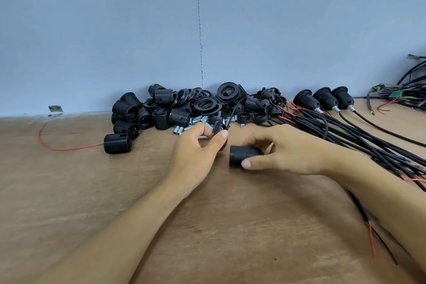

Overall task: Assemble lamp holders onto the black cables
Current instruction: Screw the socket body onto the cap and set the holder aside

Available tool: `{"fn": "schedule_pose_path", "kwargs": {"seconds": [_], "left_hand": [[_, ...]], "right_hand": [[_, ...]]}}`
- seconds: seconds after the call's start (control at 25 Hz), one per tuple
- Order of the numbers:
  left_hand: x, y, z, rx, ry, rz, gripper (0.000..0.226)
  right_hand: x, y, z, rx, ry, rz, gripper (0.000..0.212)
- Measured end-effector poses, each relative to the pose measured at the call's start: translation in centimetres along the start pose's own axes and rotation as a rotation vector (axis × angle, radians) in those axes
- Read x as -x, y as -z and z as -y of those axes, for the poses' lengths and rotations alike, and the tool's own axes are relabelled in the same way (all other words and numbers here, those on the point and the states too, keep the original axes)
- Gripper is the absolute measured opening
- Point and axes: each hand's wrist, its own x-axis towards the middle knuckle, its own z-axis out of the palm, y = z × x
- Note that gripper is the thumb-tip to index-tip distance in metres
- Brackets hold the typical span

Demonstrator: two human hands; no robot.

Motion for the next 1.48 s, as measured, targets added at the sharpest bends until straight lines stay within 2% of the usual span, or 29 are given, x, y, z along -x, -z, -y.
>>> {"fn": "schedule_pose_path", "kwargs": {"seconds": [0.08,0.16,0.28,0.32,0.4,0.56,0.76,0.96,1.24,1.36,1.48], "left_hand": [[0.3,0.0,-0.1,-0.022,-0.046,0.025,0.028],[0.4,-0.2,-0.3,-0.011,-0.071,0.048,0.029],[0.3,-0.3,-0.5,0.078,-0.069,0.089,0.055],[0.3,-0.2,-0.4,0.089,-0.069,0.1,0.055],[0.2,-0.1,-0.3,0.137,-0.055,0.103,0.039],[0.2,0.1,-0.3,0.288,0.041,0.13,0.011],[0.3,0.1,-0.9,0.377,0.092,0.181,0.03],[0.5,0.1,-1.2,0.264,0.004,0.212,0.044],[0.8,-0.2,-1.4,0.146,-0.108,0.155,0.058],[0.8,-0.3,-1.2,0.1,-0.169,0.108,0.056],[0.8,-0.3,-1.3,0.158,-0.186,0.055,0.048]], "right_hand": [[-0.1,-0.7,-0.1,0.064,0.053,-0.16,0.028],[-0.2,-1.2,-0.1,0.059,0.095,-0.249,0.029],[-0.3,-1.8,-0.4,0.026,0.101,-0.304,0.038],[-0.3,-1.9,-0.4,0.025,0.109,-0.321,0.041],[-0.4,-2.0,-0.5,0.034,0.124,-0.346,0.045],[-0.2,-2.1,-0.2,0.014,0.129,-0.347,0.039],[-0.1,-2.4,-0.2,-0.048,0.086,-0.343,0.03],[-0.3,-2.4,-0.3,-0.176,0.025,-0.329,0.023],[-0.4,-2.5,-0.7,-0.267,-0.015,-0.327,0.022],[-0.4,-2.6,-0.6,-0.282,-0.001,-0.313,0.024],[-0.4,-2.6,-0.5,-0.311,-0.001,-0.336,0.024]]}}
